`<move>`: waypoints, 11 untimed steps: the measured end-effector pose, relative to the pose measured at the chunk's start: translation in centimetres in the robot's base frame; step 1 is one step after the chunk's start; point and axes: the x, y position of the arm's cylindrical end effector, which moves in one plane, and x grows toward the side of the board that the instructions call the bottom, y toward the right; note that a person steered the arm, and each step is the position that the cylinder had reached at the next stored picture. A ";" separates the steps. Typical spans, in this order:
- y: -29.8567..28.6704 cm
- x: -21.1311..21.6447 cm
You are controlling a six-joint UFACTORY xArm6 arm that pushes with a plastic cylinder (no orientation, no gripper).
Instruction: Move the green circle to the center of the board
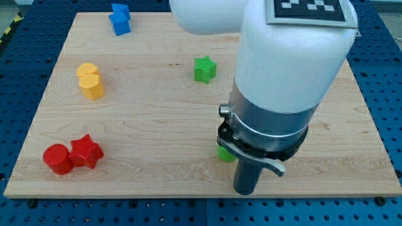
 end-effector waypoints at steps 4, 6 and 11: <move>-0.6 -4.9; -0.9 -5.9; -2.8 -6.7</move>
